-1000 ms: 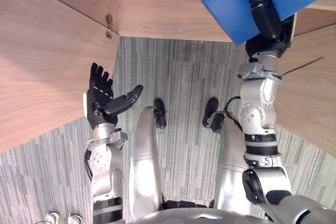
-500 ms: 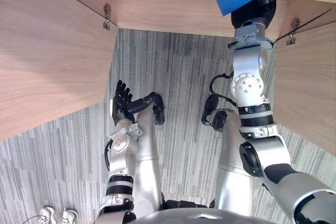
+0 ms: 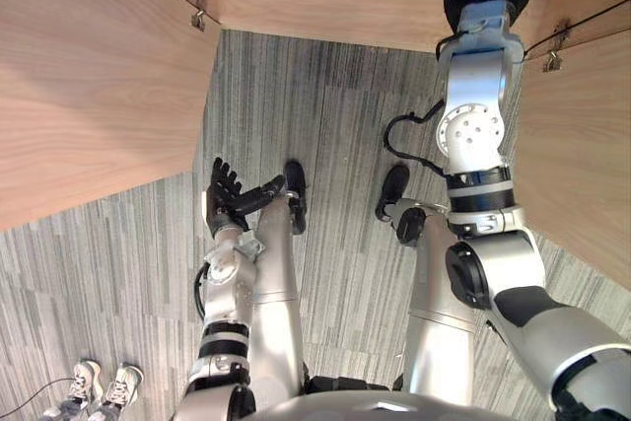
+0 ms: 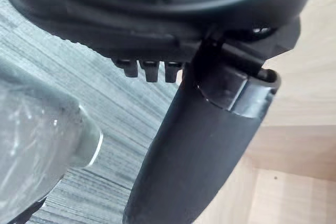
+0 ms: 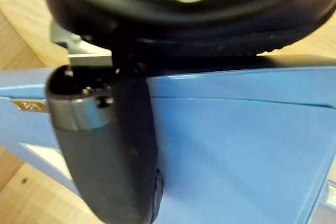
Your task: Walk over to the cabinet, pick up the folder, carry it to the office cabinet, place the folder inside the office cabinet, then close the office cabinet door
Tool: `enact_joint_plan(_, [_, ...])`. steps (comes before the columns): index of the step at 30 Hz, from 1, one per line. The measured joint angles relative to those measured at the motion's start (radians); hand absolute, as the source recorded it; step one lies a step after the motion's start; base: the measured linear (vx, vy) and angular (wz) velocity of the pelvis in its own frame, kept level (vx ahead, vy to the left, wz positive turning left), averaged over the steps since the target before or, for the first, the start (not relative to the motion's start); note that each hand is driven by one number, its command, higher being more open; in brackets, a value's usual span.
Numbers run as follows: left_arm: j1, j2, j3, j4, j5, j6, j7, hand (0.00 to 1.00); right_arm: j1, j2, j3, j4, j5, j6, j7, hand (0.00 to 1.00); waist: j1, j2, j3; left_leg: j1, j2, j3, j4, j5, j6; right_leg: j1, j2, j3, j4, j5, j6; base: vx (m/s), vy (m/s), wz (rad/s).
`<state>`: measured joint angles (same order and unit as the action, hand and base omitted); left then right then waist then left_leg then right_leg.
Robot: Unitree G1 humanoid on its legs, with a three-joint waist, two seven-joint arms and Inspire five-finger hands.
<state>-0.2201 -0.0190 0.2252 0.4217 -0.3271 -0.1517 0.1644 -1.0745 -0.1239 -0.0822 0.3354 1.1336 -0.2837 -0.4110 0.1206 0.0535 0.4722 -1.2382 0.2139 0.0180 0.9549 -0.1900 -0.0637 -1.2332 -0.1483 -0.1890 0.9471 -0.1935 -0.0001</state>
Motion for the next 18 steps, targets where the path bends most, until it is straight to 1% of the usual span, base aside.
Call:
enact_joint_plan(4, [-0.003,0.005,0.001,0.015,-0.017,-0.002,0.003,1.0,-0.017,-0.001,-0.019,0.006,0.008,-0.009,-0.015,0.0,0.004,-0.003,0.001,0.0,-0.002,-0.001,-0.027,0.021,-0.005,0.0,-0.001,-0.009,-0.014,0.0,0.0,0.0,0.03,0.06])
enact_joint_plan(7, [-0.002,0.012,0.022,0.051,-0.017,-0.001,0.004,1.0,-0.018,-0.001,-0.018,0.006,0.008,-0.013,-0.028,0.0,0.003,-0.005,0.001,0.007,-0.002,-0.01,-0.031,0.028,-0.01,0.015,-0.002,-0.021,-0.018,0.006,0.001,0.03,0.034,0.07])
enact_joint_plan(11, [-0.001,0.016,0.036,0.071,-0.017,0.0,0.004,1.0,-0.014,-0.001,-0.018,0.005,0.008,-0.018,-0.035,0.0,0.002,-0.022,-0.001,0.011,-0.003,-0.011,-0.036,0.033,-0.006,0.017,-0.003,-0.022,-0.019,0.012,-0.005,0.03,0.035,0.03])
enact_joint_plan(14, [-0.001,0.023,0.035,0.074,-0.017,0.0,0.003,1.0,-0.011,-0.001,-0.018,0.0,0.008,-0.027,-0.035,0.0,0.001,-0.027,-0.001,0.011,-0.003,-0.01,-0.035,0.033,-0.006,0.018,-0.002,-0.022,-0.019,0.012,-0.006,0.03,0.06,0.0])
enact_joint_plan(16, [0.0,0.025,0.035,0.075,-0.016,0.001,0.003,1.0,-0.002,-0.004,-0.023,-0.03,0.007,-0.048,-0.035,0.0,0.002,-0.028,-0.001,0.01,-0.002,-0.011,-0.032,0.031,-0.007,0.018,-0.001,-0.022,-0.019,0.014,-0.008,0.02,0.052,-0.01])
enact_joint_plan(18, [0.003,0.025,0.035,0.075,-0.016,0.002,0.003,1.0,0.034,-0.005,-0.036,-0.118,0.004,-0.067,-0.033,0.0,0.001,-0.028,-0.001,0.011,0.001,-0.012,-0.022,0.023,-0.005,0.023,0.003,-0.022,-0.019,0.016,-0.016,0.03,0.067,-0.06])
